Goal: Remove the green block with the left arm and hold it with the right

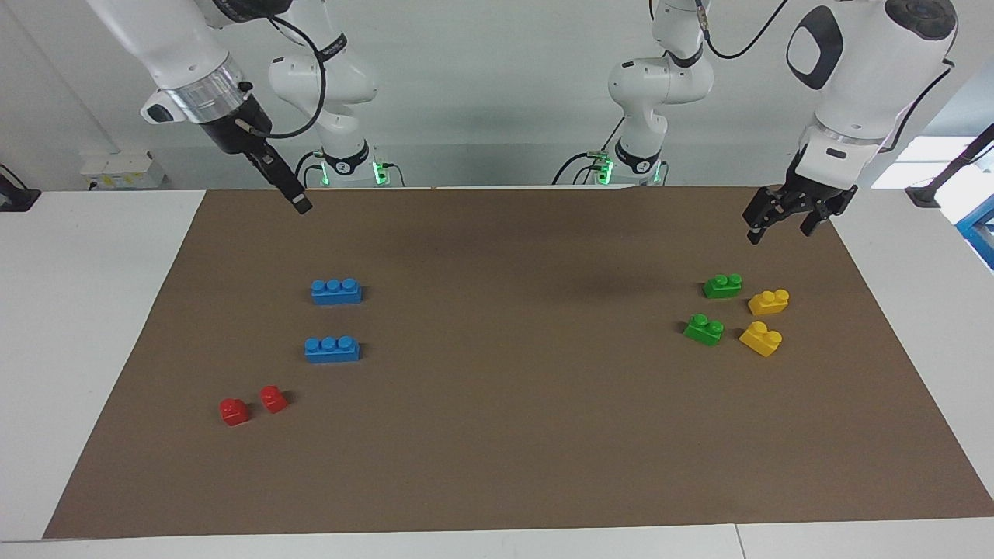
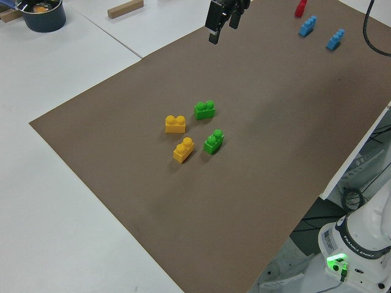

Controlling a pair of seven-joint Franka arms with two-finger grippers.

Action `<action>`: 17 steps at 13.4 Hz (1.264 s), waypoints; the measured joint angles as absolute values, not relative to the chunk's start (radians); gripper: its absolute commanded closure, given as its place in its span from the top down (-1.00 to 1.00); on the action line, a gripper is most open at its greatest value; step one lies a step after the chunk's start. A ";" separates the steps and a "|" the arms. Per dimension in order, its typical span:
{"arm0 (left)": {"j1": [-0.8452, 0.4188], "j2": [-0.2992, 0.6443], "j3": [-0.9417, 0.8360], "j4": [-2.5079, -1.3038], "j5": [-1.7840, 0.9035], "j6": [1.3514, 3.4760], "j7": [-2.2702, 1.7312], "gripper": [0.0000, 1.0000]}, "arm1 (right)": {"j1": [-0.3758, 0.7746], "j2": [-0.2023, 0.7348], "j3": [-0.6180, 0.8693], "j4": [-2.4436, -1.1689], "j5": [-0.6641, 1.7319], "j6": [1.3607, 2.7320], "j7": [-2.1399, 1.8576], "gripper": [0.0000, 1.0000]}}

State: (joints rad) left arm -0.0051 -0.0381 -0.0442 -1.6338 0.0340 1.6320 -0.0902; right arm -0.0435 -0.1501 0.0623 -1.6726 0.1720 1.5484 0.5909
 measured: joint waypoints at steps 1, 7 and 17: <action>-0.005 -0.038 -0.045 -1.626 0.034 1.616 -0.090 1.00 | -0.044 -0.155 0.062 -1.672 0.155 1.542 0.509 0.98; -0.005 -0.035 -0.043 -1.624 0.019 1.596 -0.089 1.00 | -0.046 -0.156 0.058 -1.676 0.014 1.540 0.038 0.97; -0.005 -0.028 -0.042 -1.621 -0.004 1.585 -0.089 1.00 | -0.058 -0.098 0.058 -1.710 0.011 1.585 0.004 0.96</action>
